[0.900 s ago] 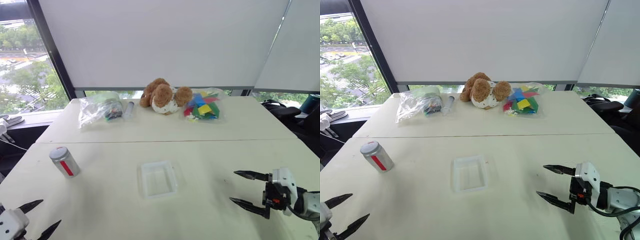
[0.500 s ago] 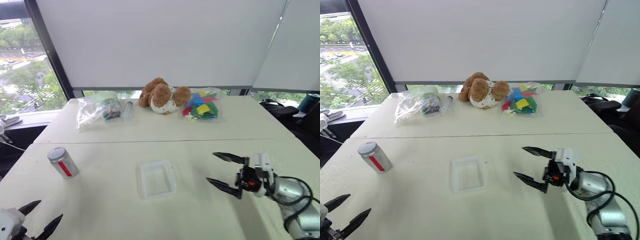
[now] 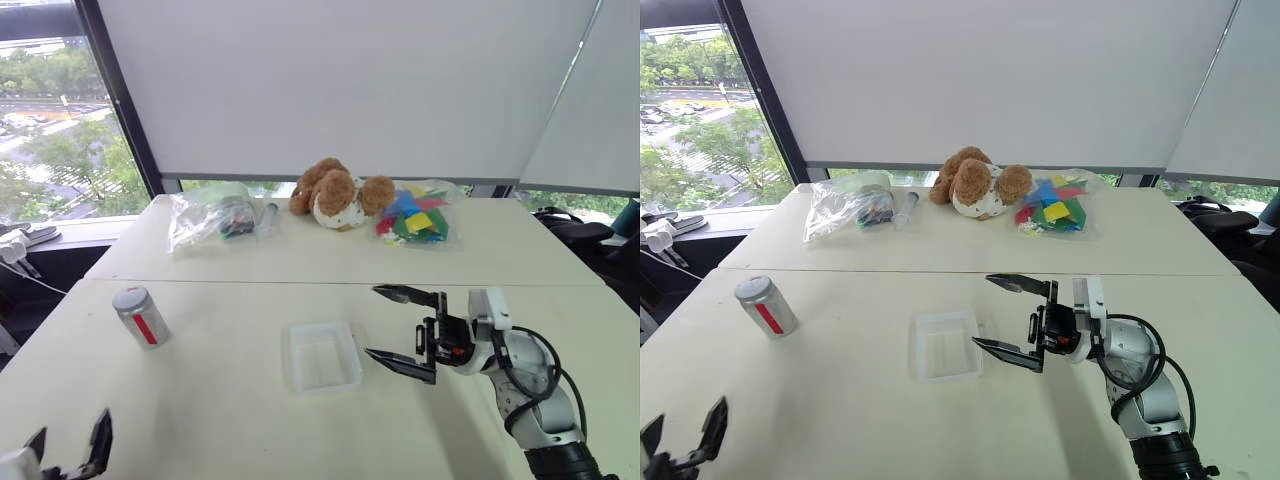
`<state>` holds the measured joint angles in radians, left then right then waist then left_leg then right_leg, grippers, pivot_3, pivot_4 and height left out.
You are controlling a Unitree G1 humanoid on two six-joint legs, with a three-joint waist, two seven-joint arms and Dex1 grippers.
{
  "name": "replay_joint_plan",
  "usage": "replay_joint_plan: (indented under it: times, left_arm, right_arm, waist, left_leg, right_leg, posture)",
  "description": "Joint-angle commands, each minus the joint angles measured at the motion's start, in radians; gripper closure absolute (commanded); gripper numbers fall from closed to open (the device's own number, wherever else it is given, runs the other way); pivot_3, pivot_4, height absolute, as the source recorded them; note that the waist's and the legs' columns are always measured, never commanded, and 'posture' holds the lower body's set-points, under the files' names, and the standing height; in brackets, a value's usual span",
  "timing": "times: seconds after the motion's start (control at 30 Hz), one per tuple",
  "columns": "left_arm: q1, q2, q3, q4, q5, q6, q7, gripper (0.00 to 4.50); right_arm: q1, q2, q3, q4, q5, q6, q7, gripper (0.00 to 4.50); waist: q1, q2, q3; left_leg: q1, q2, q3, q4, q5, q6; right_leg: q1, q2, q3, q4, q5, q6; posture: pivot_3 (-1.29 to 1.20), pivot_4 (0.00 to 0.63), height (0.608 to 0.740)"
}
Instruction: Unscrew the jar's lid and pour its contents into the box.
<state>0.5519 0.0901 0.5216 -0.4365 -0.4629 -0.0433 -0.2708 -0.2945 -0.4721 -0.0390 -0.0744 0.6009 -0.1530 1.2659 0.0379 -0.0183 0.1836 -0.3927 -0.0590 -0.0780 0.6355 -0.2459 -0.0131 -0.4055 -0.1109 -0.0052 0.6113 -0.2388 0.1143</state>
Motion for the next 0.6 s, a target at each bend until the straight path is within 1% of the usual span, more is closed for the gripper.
replay_joint_plan:
  times: [0.03, 0.17, 0.3, 0.37, 0.5, 0.6]
  left_arm:
    - [-0.063, 0.033, -0.016, -0.054, 0.070, 0.036, 0.079, 0.04]
    - [-0.192, 0.074, -0.047, -0.036, 0.144, 0.145, 0.183, 0.04]
    - [-0.306, 0.095, -0.081, -0.007, 0.175, 0.218, 0.229, 0.04]
    - [-0.333, 0.096, -0.090, 0.001, 0.185, 0.233, 0.240, 0.04]
    - [-0.470, 0.074, -0.130, 0.081, 0.234, 0.254, 0.313, 0.04]
    - [-0.528, 0.069, -0.138, 0.148, 0.266, 0.241, 0.345, 0.04]
  right_arm:
    - [-0.007, -0.004, -0.020, 0.005, 0.003, -0.024, 0.017, 0.00]
    - [-0.002, -0.001, -0.021, 0.017, 0.000, -0.030, 0.024, 0.00]
    - [-0.003, 0.002, -0.019, 0.022, -0.003, -0.031, 0.026, 0.00]
    - [-0.003, 0.002, -0.020, 0.023, -0.004, -0.032, 0.027, 0.00]
    - [0.004, 0.005, -0.018, 0.014, -0.006, -0.030, 0.017, 0.00]
    - [0.008, 0.007, -0.016, 0.004, -0.007, -0.025, 0.002, 0.00]
  waist:
    - [0.000, 0.000, 0.000]
    - [-0.001, 0.001, 0.000]
    - [-0.001, 0.001, 0.000]
    - [-0.001, 0.001, 0.000]
    - [0.001, 0.001, 0.000]
    - [0.000, 0.001, 0.000]
  left_leg:
    - [0.000, 0.000, 0.000, -0.001, 0.000, 0.000]
    - [0.000, 0.000, 0.000, -0.001, 0.000, 0.000]
    - [0.001, 0.001, 0.000, 0.000, 0.001, 0.000]
    - [0.001, 0.001, 0.000, 0.000, 0.001, 0.000]
    - [0.001, 0.001, -0.001, 0.000, 0.001, -0.001]
    - [0.001, 0.001, -0.001, 0.000, 0.001, -0.001]
  right_leg:
    - [0.000, 0.000, 0.000, 0.000, 0.000, 0.000]
    - [-0.001, 0.002, 0.001, 0.001, 0.001, 0.000]
    - [0.000, 0.003, 0.001, 0.002, 0.001, -0.001]
    - [0.000, 0.003, 0.001, 0.002, 0.001, -0.001]
    - [-0.001, 0.004, 0.001, 0.002, 0.003, 0.002]
    - [0.000, 0.005, 0.001, 0.002, 0.004, 0.002]
  posture:
    - [0.00, 0.150, 0.740]
    - [0.00, 0.150, 0.740]
    - [0.00, 0.150, 0.740]
    - [0.00, 0.150, 0.740]
    - [0.00, 0.150, 0.740]
    - [0.00, 0.150, 0.740]
